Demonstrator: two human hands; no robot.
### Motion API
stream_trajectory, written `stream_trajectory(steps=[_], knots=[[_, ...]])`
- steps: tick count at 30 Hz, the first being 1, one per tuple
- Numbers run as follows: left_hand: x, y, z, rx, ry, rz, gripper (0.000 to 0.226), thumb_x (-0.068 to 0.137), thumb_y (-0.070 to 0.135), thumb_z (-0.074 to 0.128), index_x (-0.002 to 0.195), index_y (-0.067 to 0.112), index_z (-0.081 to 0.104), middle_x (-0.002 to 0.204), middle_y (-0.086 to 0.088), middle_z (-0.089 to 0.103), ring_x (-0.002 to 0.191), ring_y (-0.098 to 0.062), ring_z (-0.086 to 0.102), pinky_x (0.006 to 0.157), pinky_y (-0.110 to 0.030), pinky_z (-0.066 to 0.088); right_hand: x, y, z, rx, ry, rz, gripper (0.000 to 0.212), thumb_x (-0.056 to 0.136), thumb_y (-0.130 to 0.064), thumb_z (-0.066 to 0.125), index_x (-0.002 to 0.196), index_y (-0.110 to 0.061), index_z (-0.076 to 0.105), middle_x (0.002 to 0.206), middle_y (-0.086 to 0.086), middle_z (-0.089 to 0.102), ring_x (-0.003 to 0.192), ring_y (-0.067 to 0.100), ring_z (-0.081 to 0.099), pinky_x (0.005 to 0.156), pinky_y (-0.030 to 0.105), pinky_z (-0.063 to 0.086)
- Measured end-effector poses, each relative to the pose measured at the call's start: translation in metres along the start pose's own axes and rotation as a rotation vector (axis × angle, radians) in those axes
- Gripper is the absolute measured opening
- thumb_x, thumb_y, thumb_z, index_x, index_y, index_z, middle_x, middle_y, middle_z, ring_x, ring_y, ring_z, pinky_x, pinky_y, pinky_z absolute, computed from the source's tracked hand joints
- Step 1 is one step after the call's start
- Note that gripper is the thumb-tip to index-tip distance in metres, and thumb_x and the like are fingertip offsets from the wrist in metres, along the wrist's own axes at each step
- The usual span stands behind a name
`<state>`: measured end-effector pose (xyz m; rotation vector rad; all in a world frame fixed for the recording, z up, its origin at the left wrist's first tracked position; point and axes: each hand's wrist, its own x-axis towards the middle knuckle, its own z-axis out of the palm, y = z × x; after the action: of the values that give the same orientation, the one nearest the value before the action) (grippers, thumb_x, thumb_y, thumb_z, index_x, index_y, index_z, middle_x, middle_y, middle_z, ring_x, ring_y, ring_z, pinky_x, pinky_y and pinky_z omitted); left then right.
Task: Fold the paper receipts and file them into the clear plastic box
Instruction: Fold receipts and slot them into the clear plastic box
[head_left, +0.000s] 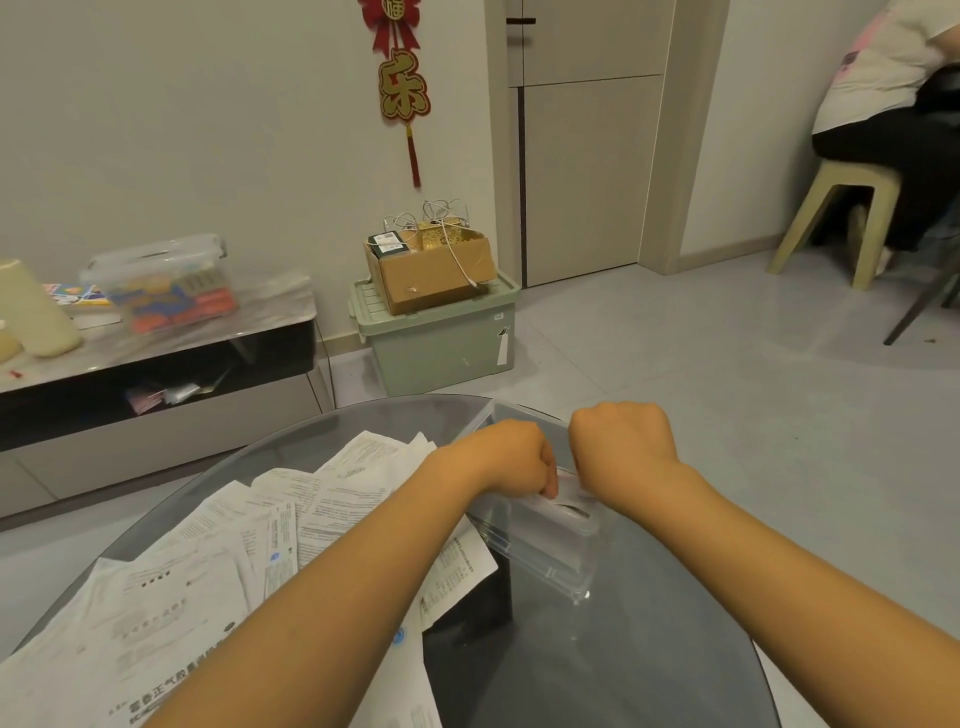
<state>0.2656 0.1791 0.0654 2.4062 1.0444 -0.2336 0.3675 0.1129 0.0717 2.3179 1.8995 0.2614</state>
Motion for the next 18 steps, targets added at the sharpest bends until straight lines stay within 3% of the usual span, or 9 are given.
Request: stream_trajectory(steps=[4, 7, 10, 12, 16, 18], knots=[[0.001, -0.007, 0.002, -0.037, 0.086, 0.005, 0.033, 0.091, 0.007, 0.043, 0.107, 0.015, 0.070, 0.114, -0.001, 0.067, 0.103, -0.019, 0.060, 0.092, -0.032, 0.049, 0.005, 0.000, 0.002, -0.056, -0.014, -0.022, 0.035, 0.084, -0.003, 0.051, 0.060, -0.017, 0.030, 0.063, -0.004, 0.034, 0.073, 0.020, 0.046, 0.046, 0.021, 0.019], [0.000, -0.008, 0.004, -0.053, 0.107, 0.015, 0.036, 0.091, 0.006, 0.040, 0.111, 0.014, 0.068, 0.115, -0.001, 0.067, 0.105, -0.018, 0.060, 0.095, -0.031, 0.048, 0.008, 0.000, 0.006, -0.059, -0.011, -0.005, 0.033, 0.085, -0.004, 0.051, 0.061, -0.017, 0.033, 0.061, -0.003, 0.035, 0.071, 0.020, 0.046, 0.046, 0.021, 0.020], [-0.002, -0.008, 0.004, -0.070, 0.152, 0.022, 0.039, 0.091, 0.006, 0.037, 0.113, 0.013, 0.067, 0.117, -0.002, 0.067, 0.106, -0.019, 0.060, 0.094, -0.032, 0.048, 0.005, 0.004, 0.003, 0.027, 0.013, -0.009, 0.009, 0.086, -0.009, 0.054, 0.082, -0.017, 0.058, 0.083, -0.002, 0.059, 0.082, 0.023, 0.058, 0.056, 0.022, 0.030], [-0.007, -0.007, 0.002, -0.072, 0.201, 0.024, 0.039, 0.091, 0.007, 0.036, 0.113, 0.014, 0.067, 0.117, -0.002, 0.067, 0.104, -0.020, 0.060, 0.092, -0.033, 0.049, 0.001, 0.008, 0.001, 0.085, 0.029, 0.008, 0.023, 0.086, -0.012, 0.055, 0.105, -0.022, 0.064, 0.103, 0.001, 0.064, 0.095, 0.023, 0.061, 0.066, 0.024, 0.035], [-0.032, -0.001, 0.000, -0.028, 0.322, 0.024, 0.038, 0.092, 0.009, 0.036, 0.113, 0.018, 0.067, 0.109, -0.002, 0.067, 0.083, -0.017, 0.056, 0.072, -0.027, 0.043, -0.013, 0.012, -0.005, 0.214, 0.097, 0.027, 0.028, 0.087, -0.017, 0.054, 0.108, -0.031, 0.066, 0.106, -0.003, 0.067, 0.099, 0.022, 0.061, 0.069, 0.024, 0.036], [-0.053, 0.002, 0.000, -0.026, 0.391, 0.016, 0.038, 0.092, 0.010, 0.037, 0.114, 0.019, 0.066, 0.111, -0.003, 0.066, 0.087, -0.018, 0.056, 0.077, -0.029, 0.045, -0.026, 0.008, -0.011, 0.270, 0.123, 0.012, 0.028, 0.088, -0.018, 0.051, 0.106, -0.032, 0.067, 0.104, -0.005, 0.068, 0.097, 0.022, 0.061, 0.068, 0.024, 0.038]])
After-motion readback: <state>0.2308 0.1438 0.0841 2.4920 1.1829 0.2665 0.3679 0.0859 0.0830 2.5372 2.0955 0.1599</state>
